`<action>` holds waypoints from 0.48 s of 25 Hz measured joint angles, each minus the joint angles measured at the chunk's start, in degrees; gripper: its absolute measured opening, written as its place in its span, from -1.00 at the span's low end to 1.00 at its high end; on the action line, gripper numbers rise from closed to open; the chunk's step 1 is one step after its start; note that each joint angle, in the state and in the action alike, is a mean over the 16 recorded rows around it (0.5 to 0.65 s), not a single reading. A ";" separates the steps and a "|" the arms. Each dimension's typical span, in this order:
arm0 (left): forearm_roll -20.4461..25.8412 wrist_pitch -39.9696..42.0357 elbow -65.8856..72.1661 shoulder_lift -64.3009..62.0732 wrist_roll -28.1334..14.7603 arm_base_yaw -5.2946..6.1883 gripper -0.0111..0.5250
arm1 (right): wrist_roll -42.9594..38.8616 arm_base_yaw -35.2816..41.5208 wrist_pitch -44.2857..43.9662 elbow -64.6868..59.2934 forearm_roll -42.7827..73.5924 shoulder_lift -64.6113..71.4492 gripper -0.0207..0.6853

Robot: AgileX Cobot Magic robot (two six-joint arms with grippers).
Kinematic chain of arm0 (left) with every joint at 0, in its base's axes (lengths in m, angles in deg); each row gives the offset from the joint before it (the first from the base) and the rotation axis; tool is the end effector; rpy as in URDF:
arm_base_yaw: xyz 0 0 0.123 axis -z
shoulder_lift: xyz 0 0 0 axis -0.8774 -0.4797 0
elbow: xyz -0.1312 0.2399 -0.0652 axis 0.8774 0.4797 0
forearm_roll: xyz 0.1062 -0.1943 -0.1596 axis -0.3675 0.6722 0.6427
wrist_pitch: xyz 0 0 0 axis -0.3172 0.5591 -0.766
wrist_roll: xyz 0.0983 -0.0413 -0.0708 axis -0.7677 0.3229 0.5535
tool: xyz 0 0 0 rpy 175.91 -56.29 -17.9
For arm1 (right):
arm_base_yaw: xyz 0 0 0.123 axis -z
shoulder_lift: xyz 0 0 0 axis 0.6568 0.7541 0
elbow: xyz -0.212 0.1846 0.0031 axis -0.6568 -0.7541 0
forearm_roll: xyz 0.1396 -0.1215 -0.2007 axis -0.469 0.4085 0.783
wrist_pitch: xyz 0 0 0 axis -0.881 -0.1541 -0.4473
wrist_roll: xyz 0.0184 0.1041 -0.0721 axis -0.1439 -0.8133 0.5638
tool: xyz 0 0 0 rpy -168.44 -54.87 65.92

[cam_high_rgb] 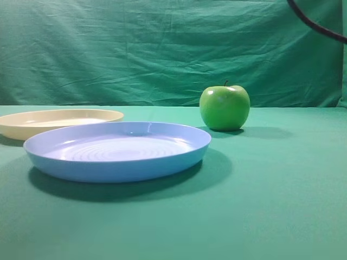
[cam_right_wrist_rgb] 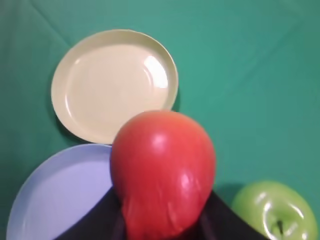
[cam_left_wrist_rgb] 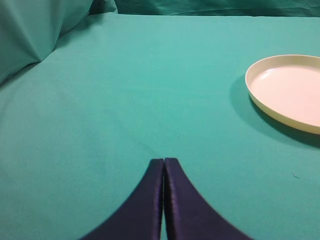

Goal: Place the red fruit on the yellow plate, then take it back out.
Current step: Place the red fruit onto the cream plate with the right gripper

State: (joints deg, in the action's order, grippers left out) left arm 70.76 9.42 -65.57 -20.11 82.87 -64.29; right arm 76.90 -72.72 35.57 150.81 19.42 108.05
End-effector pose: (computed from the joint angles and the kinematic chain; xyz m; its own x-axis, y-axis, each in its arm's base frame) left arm 0.1115 0.0210 0.1681 -0.2599 -0.0358 -0.9650 -0.1717 0.9851 0.0097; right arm 0.3540 0.2653 0.2747 -0.4352 -0.5832 -0.6859 -0.8263 0.5613 0.0470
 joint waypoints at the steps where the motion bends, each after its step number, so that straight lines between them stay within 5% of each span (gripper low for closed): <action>1: 0.00 0.00 0.00 0.00 0.00 0.00 -0.96 | -0.01 -1.05 0.04 1.91 0.00 1.68 -0.40; 12: 0.00 0.00 0.00 0.00 0.00 0.00 -0.96 | 1.47 -9.21 4.12 18.91 -0.03 22.12 -0.40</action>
State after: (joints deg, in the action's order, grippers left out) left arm 70.76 9.42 -65.57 -20.11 82.87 -64.29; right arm 78.38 -81.92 39.69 169.72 19.39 130.16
